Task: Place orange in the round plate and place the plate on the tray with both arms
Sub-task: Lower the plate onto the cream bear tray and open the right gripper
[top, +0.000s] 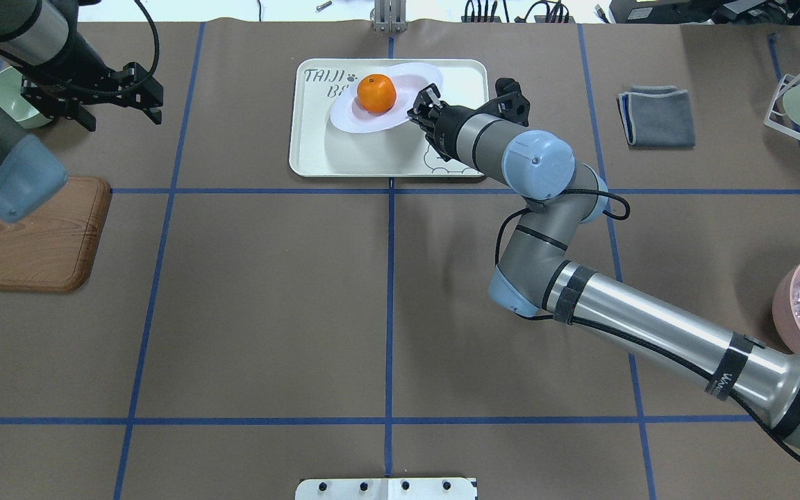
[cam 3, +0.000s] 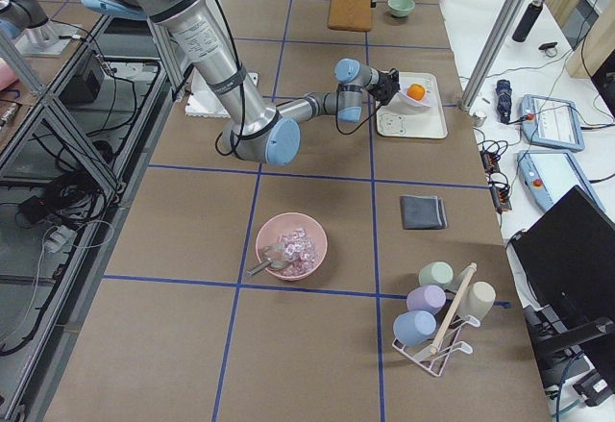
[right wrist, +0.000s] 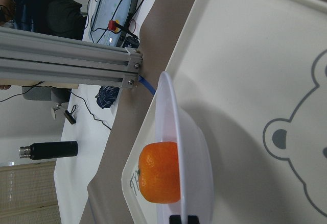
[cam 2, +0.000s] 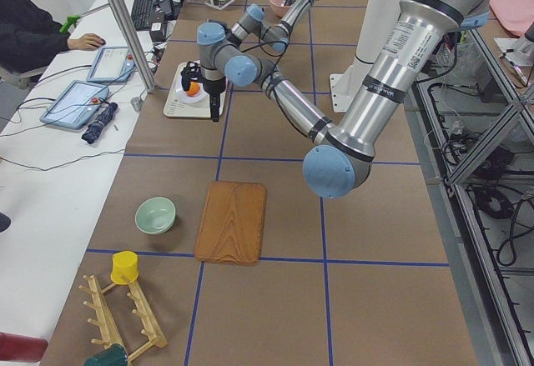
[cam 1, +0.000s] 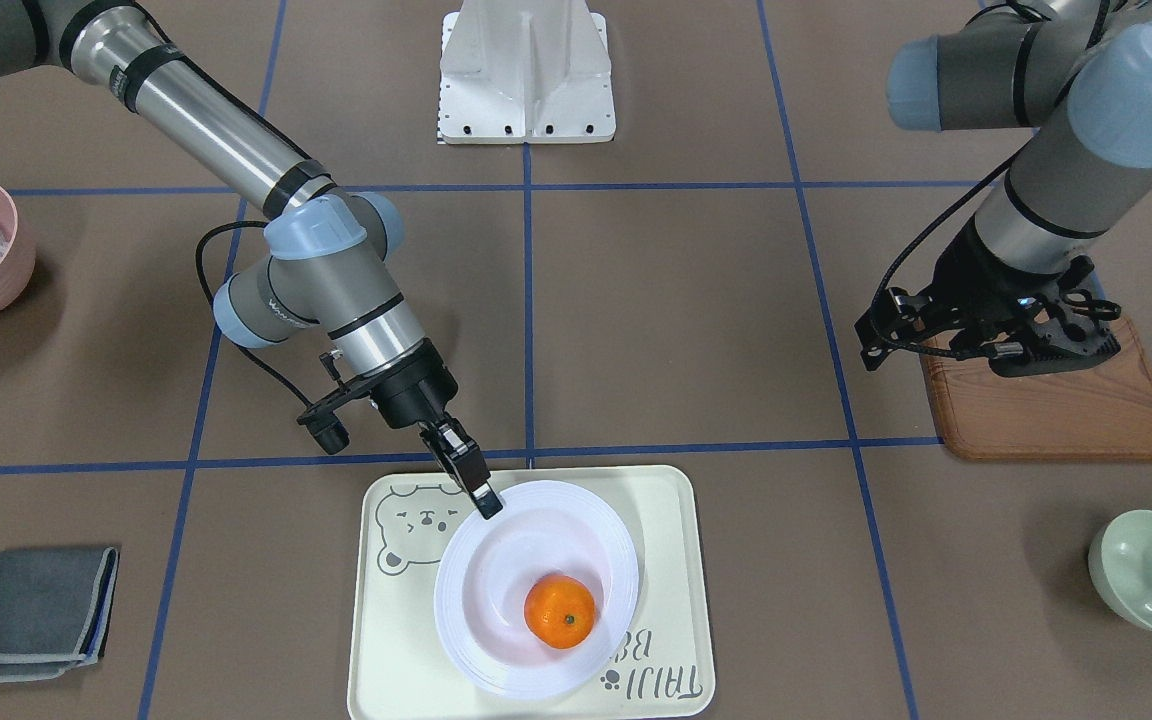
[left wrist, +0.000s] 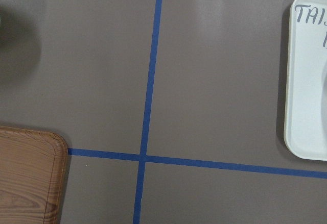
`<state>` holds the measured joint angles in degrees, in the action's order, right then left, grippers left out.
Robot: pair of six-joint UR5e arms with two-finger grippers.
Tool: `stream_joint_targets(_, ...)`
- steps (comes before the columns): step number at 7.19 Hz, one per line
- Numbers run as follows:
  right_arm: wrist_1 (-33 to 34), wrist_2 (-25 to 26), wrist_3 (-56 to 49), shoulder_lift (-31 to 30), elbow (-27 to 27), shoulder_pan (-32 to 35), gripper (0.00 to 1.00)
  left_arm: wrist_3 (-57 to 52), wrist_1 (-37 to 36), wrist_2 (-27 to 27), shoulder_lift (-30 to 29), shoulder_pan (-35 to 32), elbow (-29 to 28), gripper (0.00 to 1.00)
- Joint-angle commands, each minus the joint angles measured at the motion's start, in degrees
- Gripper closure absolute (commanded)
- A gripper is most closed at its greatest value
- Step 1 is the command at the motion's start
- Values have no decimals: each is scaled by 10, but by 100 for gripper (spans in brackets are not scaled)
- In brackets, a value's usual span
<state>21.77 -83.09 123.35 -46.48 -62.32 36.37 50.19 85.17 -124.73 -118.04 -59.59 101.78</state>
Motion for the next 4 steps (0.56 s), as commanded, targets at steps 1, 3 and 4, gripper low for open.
stream_joint_targets(1, -2, -2, 0, -3, -2, -1, 61, 0, 0, 0, 0, 0, 0, 2)
stream_joint_targets(3, -2, -5, -6, -11, -7, -1, 0, 0, 0, 0, -1, 0, 1, 2)
stream_joint_targets(4, -4, -8, -27, -18, -12, 0, 0, 0, 0, 1, -1, 0, 0, 2)
